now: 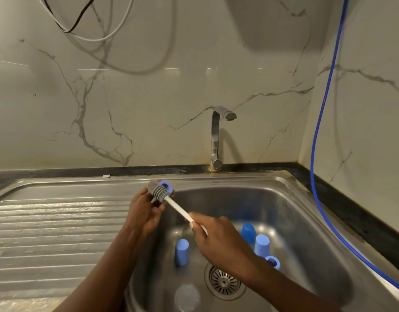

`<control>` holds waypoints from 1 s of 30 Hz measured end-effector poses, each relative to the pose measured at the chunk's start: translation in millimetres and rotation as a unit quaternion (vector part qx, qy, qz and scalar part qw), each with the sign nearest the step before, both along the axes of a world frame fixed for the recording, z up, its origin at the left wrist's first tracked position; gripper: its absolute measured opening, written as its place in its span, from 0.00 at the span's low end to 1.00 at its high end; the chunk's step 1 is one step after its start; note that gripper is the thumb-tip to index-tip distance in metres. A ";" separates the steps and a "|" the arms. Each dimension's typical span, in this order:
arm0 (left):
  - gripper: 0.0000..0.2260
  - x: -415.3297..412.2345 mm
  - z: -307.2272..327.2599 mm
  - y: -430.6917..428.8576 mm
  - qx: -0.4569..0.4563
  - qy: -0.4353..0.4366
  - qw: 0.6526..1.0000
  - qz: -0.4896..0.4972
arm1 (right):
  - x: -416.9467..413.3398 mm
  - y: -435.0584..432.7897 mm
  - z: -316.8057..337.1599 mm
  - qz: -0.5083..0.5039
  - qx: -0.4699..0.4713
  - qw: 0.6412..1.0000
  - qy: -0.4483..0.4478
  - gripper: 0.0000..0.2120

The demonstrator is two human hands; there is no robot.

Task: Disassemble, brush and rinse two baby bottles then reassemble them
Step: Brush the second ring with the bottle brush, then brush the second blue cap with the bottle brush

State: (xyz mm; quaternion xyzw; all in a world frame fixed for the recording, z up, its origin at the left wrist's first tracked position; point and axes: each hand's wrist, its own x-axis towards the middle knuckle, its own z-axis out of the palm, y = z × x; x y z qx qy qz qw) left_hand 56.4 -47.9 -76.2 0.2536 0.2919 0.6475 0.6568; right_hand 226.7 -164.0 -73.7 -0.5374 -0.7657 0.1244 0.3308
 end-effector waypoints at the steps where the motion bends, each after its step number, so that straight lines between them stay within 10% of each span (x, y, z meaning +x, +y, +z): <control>1: 0.09 2.5 -0.3 1.4 0.000 -0.007 1.000 -0.009 | -0.1 1.2 1.3 -0.002 0.004 1.000 -0.002 0.09; 9: 0.12 3.3 -2.7 -1.4 0.012 0.008 0.999 -0.048 | 37.7 25.8 5.6 -0.136 -0.051 0.988 0.053 0.12; 18: 0.06 13.7 -17.4 -14.9 0.018 0.268 0.960 -0.079 | 59.9 29.0 -3.8 -0.099 -0.129 0.981 0.104 0.12; 30: 0.10 24.7 -30.9 -23.4 0.176 0.714 0.672 -0.091 | 61.4 31.9 -3.8 -0.088 -0.100 0.983 0.123 0.14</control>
